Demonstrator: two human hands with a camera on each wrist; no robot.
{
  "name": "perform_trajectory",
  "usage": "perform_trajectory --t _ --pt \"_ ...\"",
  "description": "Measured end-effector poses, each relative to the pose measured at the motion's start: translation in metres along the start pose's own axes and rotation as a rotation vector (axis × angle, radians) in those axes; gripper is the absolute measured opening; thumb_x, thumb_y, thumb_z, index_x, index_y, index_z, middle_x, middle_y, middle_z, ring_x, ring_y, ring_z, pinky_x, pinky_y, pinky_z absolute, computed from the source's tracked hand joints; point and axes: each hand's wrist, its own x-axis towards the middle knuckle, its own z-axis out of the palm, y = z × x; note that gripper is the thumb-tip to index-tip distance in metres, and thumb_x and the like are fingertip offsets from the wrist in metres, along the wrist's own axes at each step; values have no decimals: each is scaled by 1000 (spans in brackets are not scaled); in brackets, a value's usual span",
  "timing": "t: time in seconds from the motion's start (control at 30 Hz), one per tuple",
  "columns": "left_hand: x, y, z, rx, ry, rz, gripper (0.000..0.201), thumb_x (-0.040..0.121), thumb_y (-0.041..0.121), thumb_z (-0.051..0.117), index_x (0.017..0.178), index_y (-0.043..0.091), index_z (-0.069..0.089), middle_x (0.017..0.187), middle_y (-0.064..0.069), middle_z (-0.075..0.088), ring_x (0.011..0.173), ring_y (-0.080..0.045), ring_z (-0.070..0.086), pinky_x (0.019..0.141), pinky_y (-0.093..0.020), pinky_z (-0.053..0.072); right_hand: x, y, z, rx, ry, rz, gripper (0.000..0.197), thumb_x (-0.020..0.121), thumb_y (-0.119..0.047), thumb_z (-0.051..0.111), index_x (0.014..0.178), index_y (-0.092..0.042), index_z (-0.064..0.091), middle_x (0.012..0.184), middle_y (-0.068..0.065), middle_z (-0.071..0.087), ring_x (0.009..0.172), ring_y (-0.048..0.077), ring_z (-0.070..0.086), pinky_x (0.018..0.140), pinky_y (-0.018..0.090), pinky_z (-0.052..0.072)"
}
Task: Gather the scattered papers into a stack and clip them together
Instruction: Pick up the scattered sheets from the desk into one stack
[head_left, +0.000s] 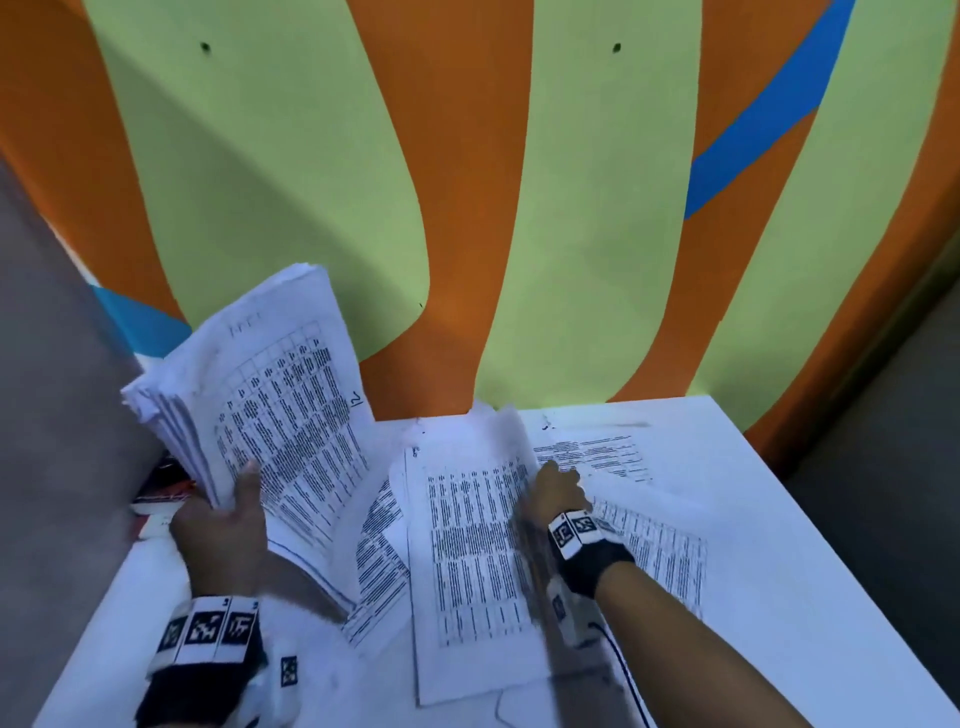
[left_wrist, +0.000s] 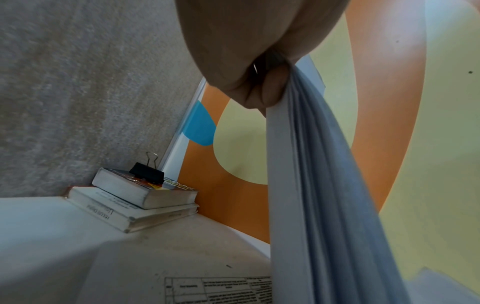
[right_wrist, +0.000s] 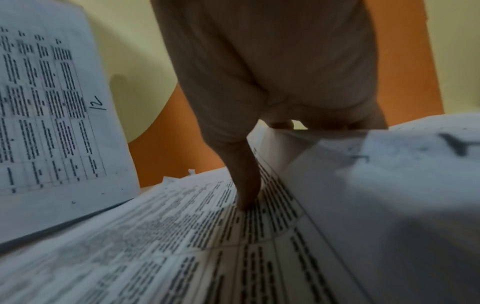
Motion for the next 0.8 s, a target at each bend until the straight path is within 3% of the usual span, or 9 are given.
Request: perform_trajectory --t 0.1,0.3,0.37,0.43,0.47,0.53,0.67,0.73,0.8 --pt "4 -1 -2 3 -16 -6 49 84 31 68 98 -16 60 102 -35 64 97 -39 63 81 -44 47 1 -1 -5 100 -96 -55 51 85 -13 64 125 0 36 127 19 53 116 35 55 84 35 48" --pt "18 -4 -14 -71 -48 -18 41 84 29 68 104 -7 62 108 -25 65 102 -31 61 85 -41 44 -4 15 -55 391 0 -312 58 66 -12 83 117 -6 54 113 13 66 103 29 63 87 40 52" --pt "31 -9 -20 -114 -72 -59 48 80 37 71 107 -1 64 112 -19 65 105 -27 61 90 -43 45 -4 25 -80 558 5 -363 59 66 -7 83 118 -9 55 111 9 68 100 26 65 90 43 53" --pt "47 -18 -23 -186 -172 -141 65 67 53 77 111 8 64 115 -11 67 108 -27 62 96 -48 46 -6 34 -99 674 -41 -386 58 66 -3 83 118 -5 57 111 11 69 101 27 67 93 47 52" --pt "52 -20 -21 -275 -260 -189 63 64 53 79 111 14 65 118 -4 67 109 -24 61 97 -49 44 -7 37 -104 712 -67 -389 55 65 -3 84 114 -2 60 109 13 70 100 27 67 94 51 51" --pt "49 -14 -12 -462 -437 -305 47 71 38 74 112 19 65 123 4 62 112 -18 58 97 -44 41 -11 40 -109 784 -127 -384 48 63 -9 85 106 2 64 103 18 71 92 26 66 92 53 50" --pt "18 -1 16 -521 -677 -434 24 86 19 61 109 22 66 111 -3 71 101 -27 65 85 -48 49 -17 38 -110 845 -215 -400 46 63 -14 86 101 2 65 99 24 71 85 24 66 87 45 52" --pt "2 -2 27 -552 -755 -529 21 91 17 54 110 21 64 108 -6 71 94 -27 68 77 -45 52 -22 35 -111 859 -243 -415 29 73 -2 78 99 -5 66 93 13 75 84 20 69 85 38 53" --pt "-14 -3 36 -554 -819 -600 22 93 17 50 112 15 63 104 -8 73 91 -27 70 70 -43 56 -27 31 -112 888 -279 -428 30 76 3 73 103 -7 66 98 7 75 90 18 71 84 32 53"
